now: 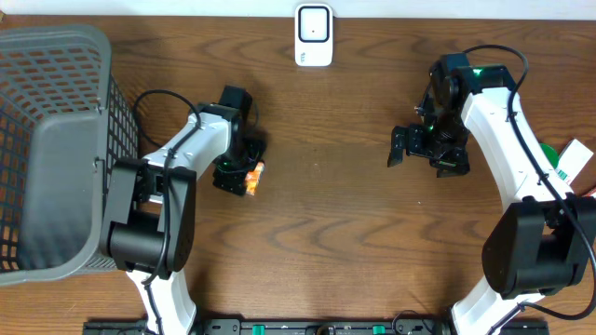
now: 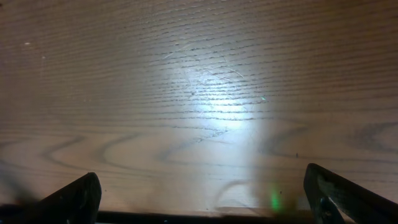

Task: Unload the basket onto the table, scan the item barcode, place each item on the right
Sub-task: 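Grasp the Kleenex pack with the left gripper and lift it, then carry the Kleenex pack toward the white scanner with the left gripper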

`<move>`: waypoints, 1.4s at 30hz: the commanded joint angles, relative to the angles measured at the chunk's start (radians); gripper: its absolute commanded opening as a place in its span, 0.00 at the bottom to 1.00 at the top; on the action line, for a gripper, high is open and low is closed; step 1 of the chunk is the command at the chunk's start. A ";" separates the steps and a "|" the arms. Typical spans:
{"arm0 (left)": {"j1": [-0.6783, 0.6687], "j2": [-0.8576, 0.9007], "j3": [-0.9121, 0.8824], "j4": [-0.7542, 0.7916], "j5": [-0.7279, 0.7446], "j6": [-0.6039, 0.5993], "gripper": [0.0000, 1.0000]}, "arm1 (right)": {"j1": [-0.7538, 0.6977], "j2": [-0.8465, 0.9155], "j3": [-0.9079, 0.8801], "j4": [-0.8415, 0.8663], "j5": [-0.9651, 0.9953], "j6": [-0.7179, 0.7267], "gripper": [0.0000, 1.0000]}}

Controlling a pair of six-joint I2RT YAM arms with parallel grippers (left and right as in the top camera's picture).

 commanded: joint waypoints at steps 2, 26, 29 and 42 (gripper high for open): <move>-0.008 0.054 -0.019 -0.013 0.013 -0.005 0.75 | 0.007 -0.013 -0.005 0.000 -0.012 0.009 0.99; 0.004 -0.216 -0.018 -0.056 0.211 0.040 0.73 | 0.007 -0.013 -0.005 0.004 -0.012 0.009 0.99; 0.004 -0.284 -0.018 -0.045 0.308 0.040 0.74 | 0.007 -0.013 -0.005 0.004 -0.012 0.009 0.99; 0.007 -0.401 -0.018 0.000 0.761 -0.002 0.74 | 0.005 -0.013 -0.005 0.004 0.011 0.008 0.99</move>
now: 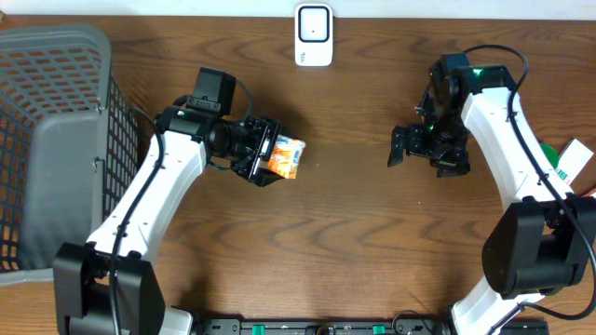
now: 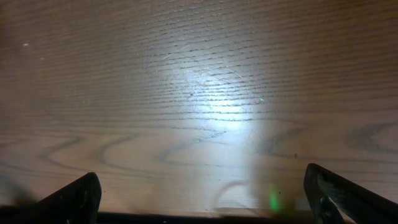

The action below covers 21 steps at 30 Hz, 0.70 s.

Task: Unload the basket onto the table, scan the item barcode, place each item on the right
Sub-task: 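Carry the Kleenex pack toward the white scanner with the left gripper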

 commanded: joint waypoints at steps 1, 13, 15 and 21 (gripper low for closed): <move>0.005 -0.036 -0.002 -0.003 0.128 -0.040 0.74 | 0.005 -0.013 -0.005 0.003 0.006 0.008 0.99; 0.002 -0.084 -0.002 0.028 0.124 -0.103 0.74 | 0.006 -0.013 -0.005 0.005 0.005 0.009 0.99; 0.001 -0.084 -0.002 0.028 0.111 -0.101 0.74 | 0.006 -0.013 -0.005 0.005 0.005 0.009 0.99; -0.079 -0.086 -0.002 0.031 -0.151 -0.017 0.74 | 0.007 -0.013 -0.005 0.006 0.005 0.009 0.99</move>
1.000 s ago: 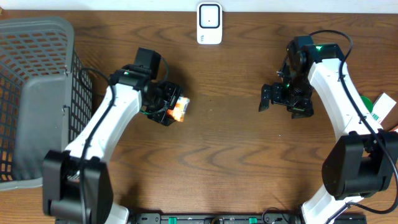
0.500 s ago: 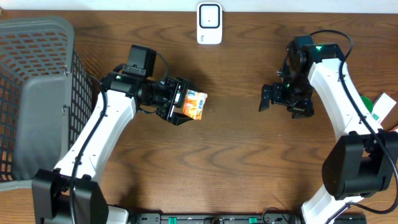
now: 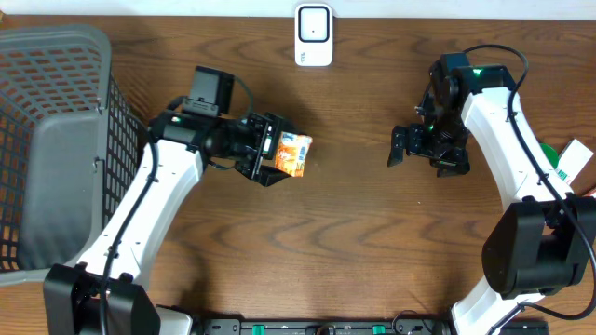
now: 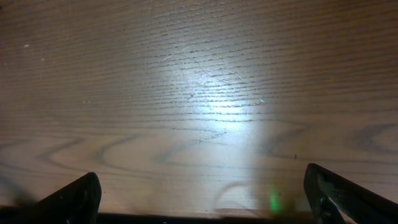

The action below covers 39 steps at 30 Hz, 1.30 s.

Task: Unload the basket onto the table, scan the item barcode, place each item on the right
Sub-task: 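Carry the Kleenex pack toward the white scanner with the left gripper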

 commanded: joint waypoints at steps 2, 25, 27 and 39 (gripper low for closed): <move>-0.097 -0.024 -0.002 0.044 -0.320 0.096 0.74 | 0.007 -0.013 -0.005 0.002 0.005 0.009 0.99; -0.257 0.193 0.006 0.807 -1.180 0.720 0.74 | 0.005 -0.013 -0.005 0.055 0.076 0.005 0.99; -0.254 0.258 0.029 0.860 -1.183 0.785 0.74 | 0.005 -0.013 -0.005 0.056 0.085 0.005 0.99; -0.253 0.639 0.370 0.945 -1.330 1.057 0.74 | 0.004 -0.013 -0.005 0.080 0.097 0.005 0.99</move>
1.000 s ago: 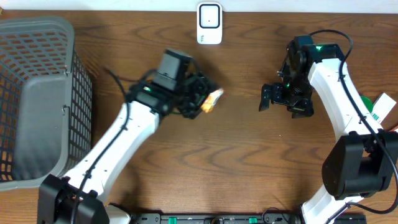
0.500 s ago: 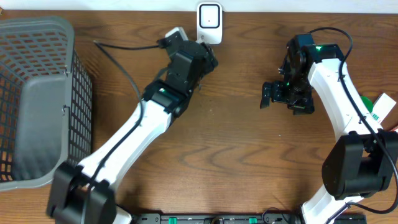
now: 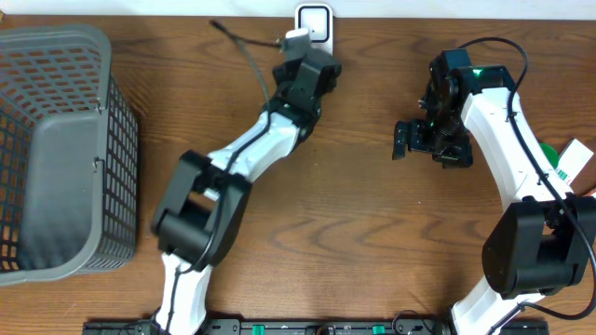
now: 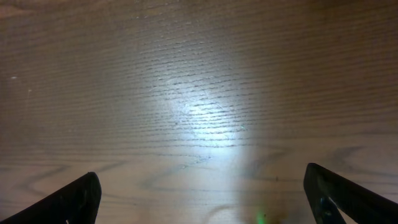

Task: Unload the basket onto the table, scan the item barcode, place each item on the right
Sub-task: 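Carry the Kleenex pack toward the white scanner with the left gripper, then hold the Kleenex pack in front of the scanner with the left gripper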

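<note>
The white scanner (image 3: 315, 28) stands at the table's back edge, in the middle. My left arm reaches up to it, and my left gripper (image 3: 300, 45) is right at its lower left corner. Only a pale edge of the packet (image 3: 296, 35) shows at the gripper's tip; its orange face is hidden. The jaws seem closed on it. My right gripper (image 3: 402, 141) hangs open over bare wood at the right; in the right wrist view its fingertips (image 4: 78, 199) stand wide apart with nothing between them.
A grey mesh basket (image 3: 56, 140) fills the left side of the table. A green and white item (image 3: 570, 160) lies at the right edge, behind my right arm. The left arm's cable (image 3: 251, 56) arcs over the back of the table.
My left gripper has moved with the packet from the middle-left of the table to the scanner at the back edge. The packet's orange face is now hidden. The right gripper shifted slightly.
My left gripper was first down on the orange packet on the table near the basket. Later it held the packet lifted and turned, farther right, then a little farther right again. Now it is at the scanner. The right gripper stayed open over the wood.
</note>
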`<move>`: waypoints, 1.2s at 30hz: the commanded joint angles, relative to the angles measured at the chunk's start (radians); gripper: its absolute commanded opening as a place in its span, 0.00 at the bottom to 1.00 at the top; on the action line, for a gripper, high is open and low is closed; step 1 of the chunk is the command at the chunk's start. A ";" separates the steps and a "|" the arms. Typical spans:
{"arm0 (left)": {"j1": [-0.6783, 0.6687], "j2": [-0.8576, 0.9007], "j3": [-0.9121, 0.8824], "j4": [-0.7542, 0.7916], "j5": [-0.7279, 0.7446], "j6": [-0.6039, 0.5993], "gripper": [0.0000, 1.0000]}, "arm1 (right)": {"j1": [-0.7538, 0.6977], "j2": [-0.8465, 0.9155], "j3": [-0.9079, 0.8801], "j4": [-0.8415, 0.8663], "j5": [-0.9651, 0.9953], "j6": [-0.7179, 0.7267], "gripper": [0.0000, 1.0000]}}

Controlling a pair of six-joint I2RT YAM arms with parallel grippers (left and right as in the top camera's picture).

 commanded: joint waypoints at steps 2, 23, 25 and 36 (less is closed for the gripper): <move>0.008 0.094 0.137 0.044 -0.058 0.124 0.74 | 0.004 -0.013 -0.003 0.010 0.028 0.005 0.99; 0.069 0.298 0.248 0.328 -0.064 0.127 0.74 | 0.004 -0.013 -0.003 0.000 0.030 0.005 0.99; 0.069 0.298 0.248 0.336 -0.063 0.127 0.74 | 0.004 -0.013 -0.003 0.001 0.030 0.005 0.99; 0.049 0.308 0.249 0.360 -0.056 0.271 0.73 | 0.004 -0.013 -0.003 0.012 0.030 0.005 0.99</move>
